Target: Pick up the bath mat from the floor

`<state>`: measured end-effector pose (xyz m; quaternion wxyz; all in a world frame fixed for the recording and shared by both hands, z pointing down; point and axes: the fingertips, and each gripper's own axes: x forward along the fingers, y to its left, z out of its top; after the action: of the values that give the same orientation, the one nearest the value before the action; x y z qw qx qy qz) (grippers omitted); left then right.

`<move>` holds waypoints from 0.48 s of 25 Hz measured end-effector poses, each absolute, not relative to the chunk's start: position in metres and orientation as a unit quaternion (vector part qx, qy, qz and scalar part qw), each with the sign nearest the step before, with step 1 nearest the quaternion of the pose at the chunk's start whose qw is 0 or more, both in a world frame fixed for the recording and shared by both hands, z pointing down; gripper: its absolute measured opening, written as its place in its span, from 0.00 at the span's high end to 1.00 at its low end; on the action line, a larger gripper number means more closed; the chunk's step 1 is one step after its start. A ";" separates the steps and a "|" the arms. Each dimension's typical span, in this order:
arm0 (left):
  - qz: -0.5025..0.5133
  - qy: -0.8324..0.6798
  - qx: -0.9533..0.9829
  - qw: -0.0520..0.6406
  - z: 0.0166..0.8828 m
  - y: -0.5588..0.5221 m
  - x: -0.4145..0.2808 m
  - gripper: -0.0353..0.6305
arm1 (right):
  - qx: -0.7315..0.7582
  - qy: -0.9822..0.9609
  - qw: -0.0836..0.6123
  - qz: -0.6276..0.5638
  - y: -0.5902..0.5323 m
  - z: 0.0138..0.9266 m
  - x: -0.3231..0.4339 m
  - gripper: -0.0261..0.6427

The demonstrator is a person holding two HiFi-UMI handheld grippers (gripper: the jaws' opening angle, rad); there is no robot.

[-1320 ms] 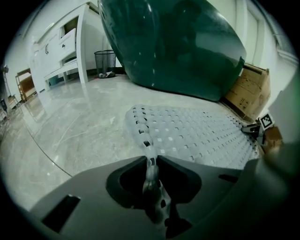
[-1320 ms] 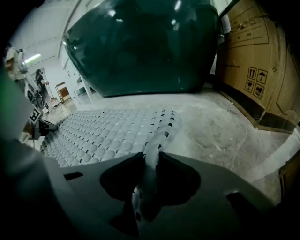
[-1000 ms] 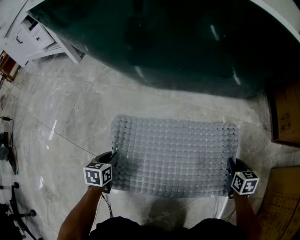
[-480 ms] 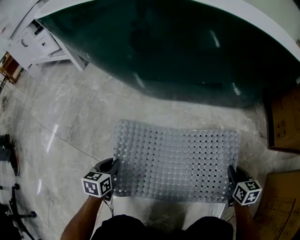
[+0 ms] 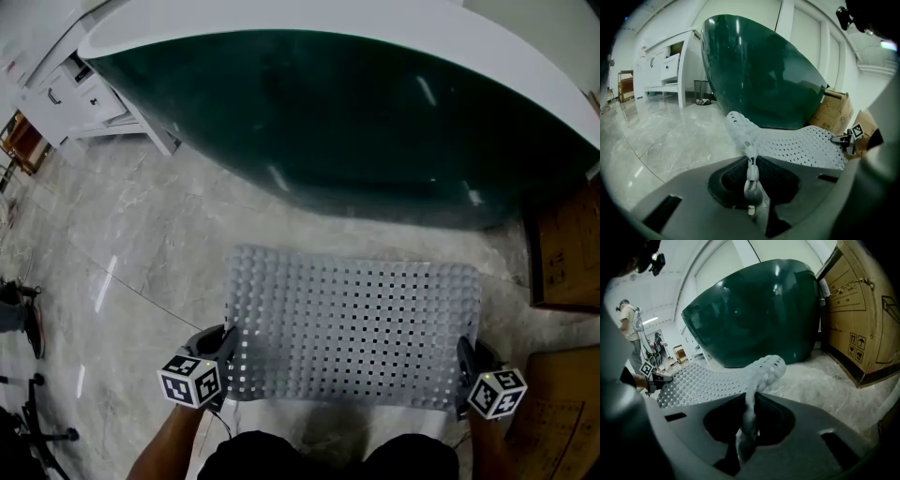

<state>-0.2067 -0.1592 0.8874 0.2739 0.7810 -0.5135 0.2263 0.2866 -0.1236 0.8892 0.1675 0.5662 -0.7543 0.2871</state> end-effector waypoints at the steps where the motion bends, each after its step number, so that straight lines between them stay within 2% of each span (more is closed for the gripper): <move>1: 0.222 -0.514 0.782 0.273 0.882 -0.160 -0.207 0.87 | 0.566 -0.756 0.165 0.285 -0.125 0.883 0.286 0.89; 12: 0.177 -0.528 0.788 0.264 0.789 -0.157 -0.209 0.87 | 0.569 -0.762 0.141 0.275 -0.131 0.788 0.273 0.89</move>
<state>-0.2086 -0.1566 0.7894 0.2637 0.7877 -0.5279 0.1770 0.2728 -0.1310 0.7876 0.1413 0.5694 -0.7615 0.2755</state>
